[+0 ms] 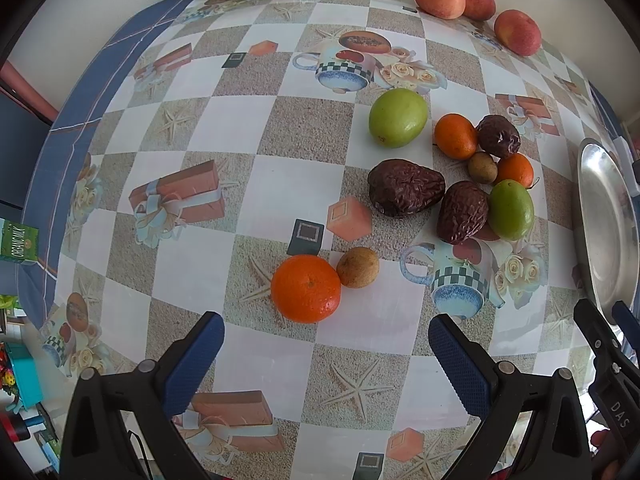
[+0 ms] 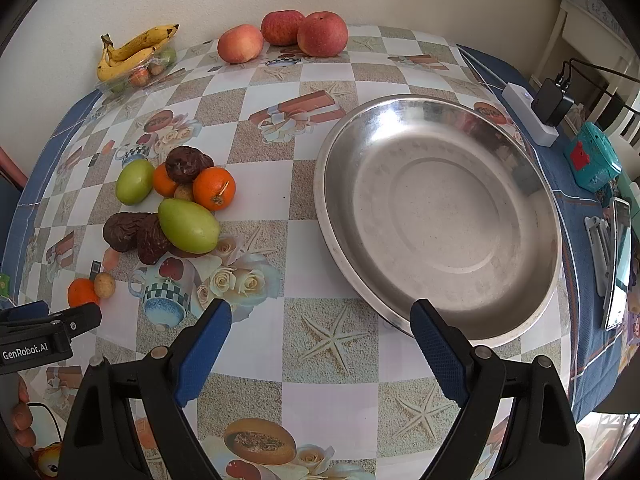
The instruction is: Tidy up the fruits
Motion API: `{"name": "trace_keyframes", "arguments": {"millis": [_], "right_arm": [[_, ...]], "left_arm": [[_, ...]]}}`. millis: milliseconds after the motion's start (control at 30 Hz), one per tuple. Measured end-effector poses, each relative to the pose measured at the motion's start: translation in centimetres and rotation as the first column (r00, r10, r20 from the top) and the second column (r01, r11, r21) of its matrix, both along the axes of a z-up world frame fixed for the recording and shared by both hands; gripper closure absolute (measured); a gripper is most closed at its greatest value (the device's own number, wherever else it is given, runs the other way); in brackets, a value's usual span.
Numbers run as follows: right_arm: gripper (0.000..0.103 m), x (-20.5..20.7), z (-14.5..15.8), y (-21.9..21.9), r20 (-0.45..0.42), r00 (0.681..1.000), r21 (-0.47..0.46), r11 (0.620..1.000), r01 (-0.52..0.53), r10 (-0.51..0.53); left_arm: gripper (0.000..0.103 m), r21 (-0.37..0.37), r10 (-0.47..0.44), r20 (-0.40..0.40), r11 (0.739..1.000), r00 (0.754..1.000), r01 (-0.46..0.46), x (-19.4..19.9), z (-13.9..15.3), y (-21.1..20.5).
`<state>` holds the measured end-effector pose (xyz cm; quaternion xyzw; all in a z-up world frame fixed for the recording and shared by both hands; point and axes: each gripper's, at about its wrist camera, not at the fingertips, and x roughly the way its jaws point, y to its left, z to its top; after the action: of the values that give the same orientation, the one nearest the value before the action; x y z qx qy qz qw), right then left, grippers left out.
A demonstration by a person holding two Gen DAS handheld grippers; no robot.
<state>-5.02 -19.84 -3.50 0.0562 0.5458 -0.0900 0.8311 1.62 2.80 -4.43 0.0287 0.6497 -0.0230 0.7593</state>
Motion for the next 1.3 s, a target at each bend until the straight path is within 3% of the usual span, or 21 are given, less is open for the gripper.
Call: {"name": "trace_keyframes", "arguments": {"millis": [400, 533, 633, 767, 833, 933, 1000, 1100, 1200, 1300], "right_arm": [[0.012, 0.1, -0.1, 0.0, -0.005, 1.000, 0.001, 1.000, 0.003, -0.003], [0.012, 0.0, -0.2, -0.1, -0.005, 1.000, 0.008, 1.000, 0.005, -0.005], [0.012, 0.1, -0.2, -0.1, 0.002, 1.000, 0.026, 1.000, 0.003, -0.003], [0.012, 0.3, 0.3, 0.2, 0.053, 0.999, 0.099, 0.995, -0.015, 0.010], [0.012, 0.6, 0.7, 0.6, 0.087, 0.996, 0.140, 0.989, -0.039, 0.027], [0.012, 1.1, 1.1, 1.8, 0.108, 0.992, 0.165, 0.982, -0.090, 0.072], [0.012, 1.5, 1.3, 2.7, 0.118, 0.987, 0.161, 0.979, -0.127, 0.108], [0.012, 2.1, 1.7, 3.9, 0.147, 0.976, 0.132, 0.975, -0.180, 0.160], [0.012, 2.8, 2.0, 4.6, 0.173, 0.968, 0.097, 0.975, -0.202, 0.183], [0.016, 3.5, 1.9, 4.9, 0.179, 0.966, 0.102, 0.973, -0.209, 0.189]], "left_arm": [[0.000, -0.012, 0.009, -0.007, 1.000, 1.000, -0.009, 0.3, -0.3, 0.4], [0.000, 0.006, 0.043, 0.125, 0.999, 0.991, -0.044, 0.6, 1.6, 1.3], [0.000, 0.070, 0.046, 0.293, 0.995, 0.955, -0.070, 0.8, 3.3, 2.3], [0.000, -0.047, 0.116, 0.351, 0.993, 0.929, -0.106, 1.6, 3.7, 4.8], [0.000, -0.071, 0.119, 0.342, 0.992, 0.932, -0.101, 1.8, 3.3, 5.3], [0.000, -0.102, 0.102, 0.262, 0.992, 0.960, -0.077, 2.0, 2.1, 5.6], [0.000, -0.133, 0.107, 0.233, 0.988, 0.967, -0.077, 1.7, 1.7, 5.8], [0.001, -0.114, 0.091, 0.210, 0.991, 0.973, -0.068, 1.5, 1.2, 5.4], [0.009, -0.151, 0.080, 0.170, 0.987, 0.982, -0.055, 1.4, 0.5, 5.3], [0.023, -0.221, 0.073, 0.091, 0.974, 0.993, -0.051, 1.5, -0.8, 5.3]]}}
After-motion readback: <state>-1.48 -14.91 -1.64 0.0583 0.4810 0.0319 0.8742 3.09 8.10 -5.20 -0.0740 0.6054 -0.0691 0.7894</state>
